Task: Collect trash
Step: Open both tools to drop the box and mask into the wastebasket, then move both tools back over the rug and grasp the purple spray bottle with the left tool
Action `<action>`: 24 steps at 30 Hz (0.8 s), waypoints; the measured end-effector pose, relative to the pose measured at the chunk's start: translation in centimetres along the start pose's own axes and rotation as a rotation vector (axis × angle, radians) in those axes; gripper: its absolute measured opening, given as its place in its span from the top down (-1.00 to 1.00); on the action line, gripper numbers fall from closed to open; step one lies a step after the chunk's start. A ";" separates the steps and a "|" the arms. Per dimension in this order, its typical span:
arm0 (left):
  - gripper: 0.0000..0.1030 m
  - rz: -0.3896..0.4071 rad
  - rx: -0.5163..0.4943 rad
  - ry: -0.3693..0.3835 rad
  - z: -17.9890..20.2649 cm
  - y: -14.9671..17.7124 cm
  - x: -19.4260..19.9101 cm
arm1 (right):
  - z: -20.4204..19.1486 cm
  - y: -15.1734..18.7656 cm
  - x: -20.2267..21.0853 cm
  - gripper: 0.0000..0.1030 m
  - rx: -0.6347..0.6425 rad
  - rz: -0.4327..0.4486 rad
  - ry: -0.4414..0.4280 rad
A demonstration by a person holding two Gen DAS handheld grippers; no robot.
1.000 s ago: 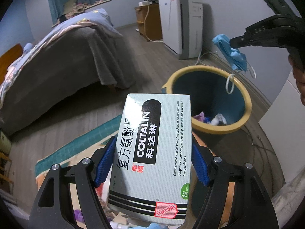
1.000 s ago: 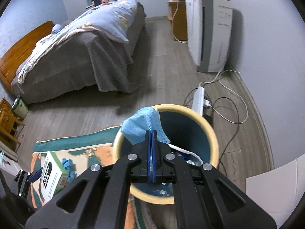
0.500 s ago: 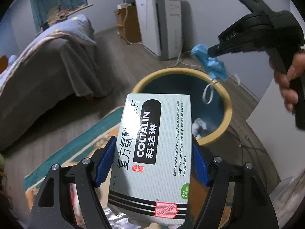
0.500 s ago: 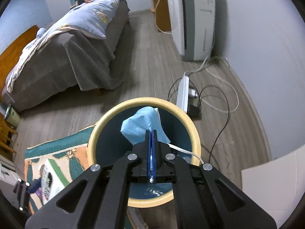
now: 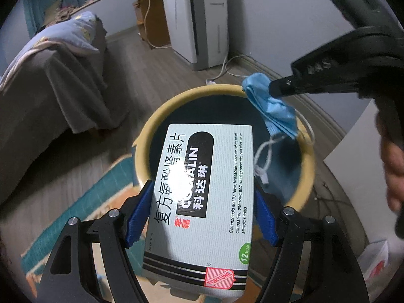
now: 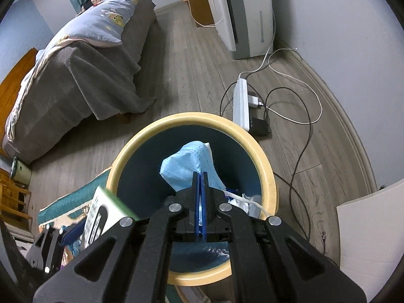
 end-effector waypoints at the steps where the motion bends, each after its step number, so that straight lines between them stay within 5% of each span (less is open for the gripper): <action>1: -0.44 -0.003 -0.011 -0.005 0.0 -0.1 -0.3 | 0.0 -0.1 0.0 0.98 -0.001 0.000 -0.002; 14: -0.60 0.027 -0.002 -0.029 -1.2 -1.1 -1.1 | 0.3 -0.5 -0.6 0.79 -0.045 -0.001 0.003; 16: -0.69 0.033 0.012 -0.038 -1.8 -0.9 -0.6 | 0.3 -0.6 -0.4 0.32 -0.044 0.008 0.006; 24: -0.79 0.079 0.157 -0.047 -5.6 0.4 3.7 | -0.6 -1.3 1.5 -0.54 -0.024 0.056 0.038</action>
Point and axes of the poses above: each gripper's, at about its wrist camera, not at the fingertips, and x roughly against the way its jaws point, z to its right, y to its underside, the point moved 7 cm from there along -x, roughly the way its jaws point, and after that the axes turned 9 degrees about x, right-handed, at the moved point
